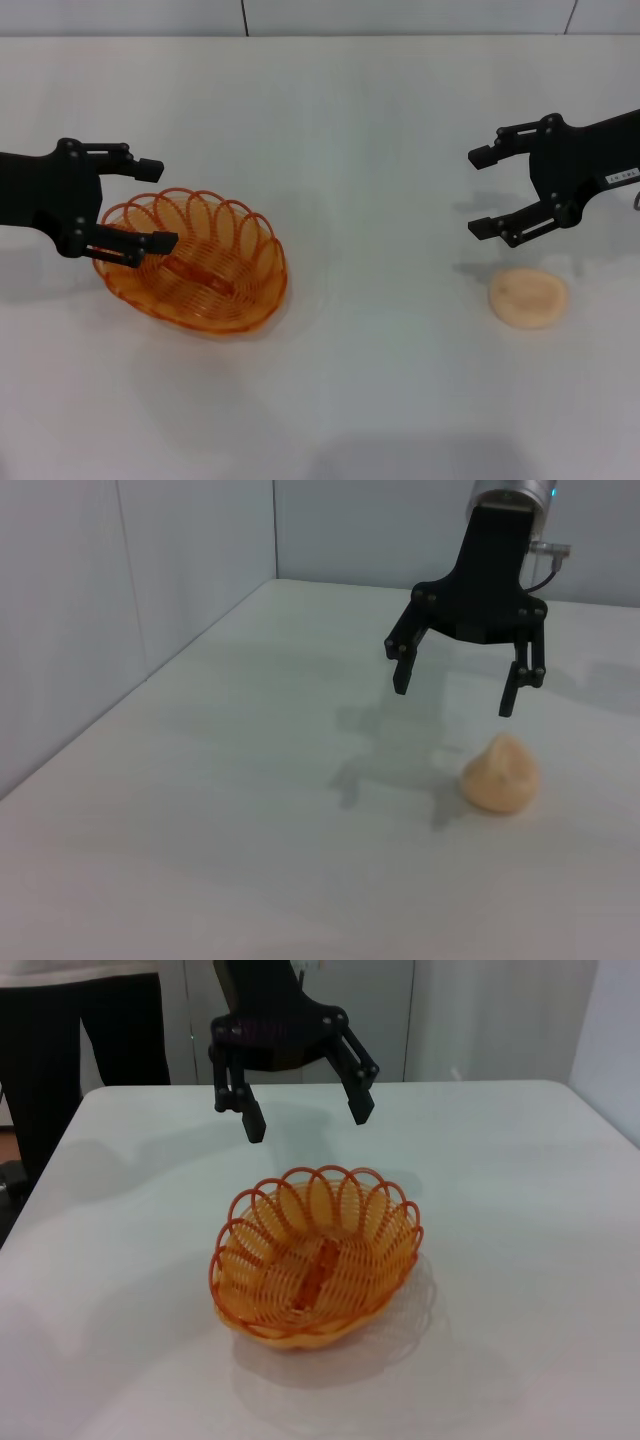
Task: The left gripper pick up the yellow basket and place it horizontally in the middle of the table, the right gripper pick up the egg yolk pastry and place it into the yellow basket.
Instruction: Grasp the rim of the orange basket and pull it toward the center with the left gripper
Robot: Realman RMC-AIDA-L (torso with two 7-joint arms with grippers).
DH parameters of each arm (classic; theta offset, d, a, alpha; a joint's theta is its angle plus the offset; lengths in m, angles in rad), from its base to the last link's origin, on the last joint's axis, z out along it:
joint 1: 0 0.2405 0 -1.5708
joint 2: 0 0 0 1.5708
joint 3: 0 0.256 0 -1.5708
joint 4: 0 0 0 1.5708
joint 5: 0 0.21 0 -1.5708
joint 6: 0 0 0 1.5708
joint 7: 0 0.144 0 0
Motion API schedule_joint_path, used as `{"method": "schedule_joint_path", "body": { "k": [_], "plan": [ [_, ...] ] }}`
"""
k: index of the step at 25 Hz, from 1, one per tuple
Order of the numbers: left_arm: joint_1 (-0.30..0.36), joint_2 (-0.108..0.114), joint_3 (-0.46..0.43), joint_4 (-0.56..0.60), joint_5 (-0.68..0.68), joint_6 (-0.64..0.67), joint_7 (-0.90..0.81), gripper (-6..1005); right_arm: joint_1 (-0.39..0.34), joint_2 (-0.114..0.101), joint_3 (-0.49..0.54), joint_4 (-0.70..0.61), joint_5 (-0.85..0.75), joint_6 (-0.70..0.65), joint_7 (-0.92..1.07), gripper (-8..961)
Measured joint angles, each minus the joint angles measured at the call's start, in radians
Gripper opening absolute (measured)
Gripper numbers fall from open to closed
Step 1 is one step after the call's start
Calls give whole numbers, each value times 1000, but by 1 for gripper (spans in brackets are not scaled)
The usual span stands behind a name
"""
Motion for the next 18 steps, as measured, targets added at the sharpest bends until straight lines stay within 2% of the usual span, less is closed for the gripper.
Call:
{"method": "schedule_joint_path", "body": {
  "k": [18],
  "plan": [
    [-3, -3, 0, 5, 19, 4, -44, 886, 0, 2, 0, -1, -3, 2, 4, 869]
  ]
}}
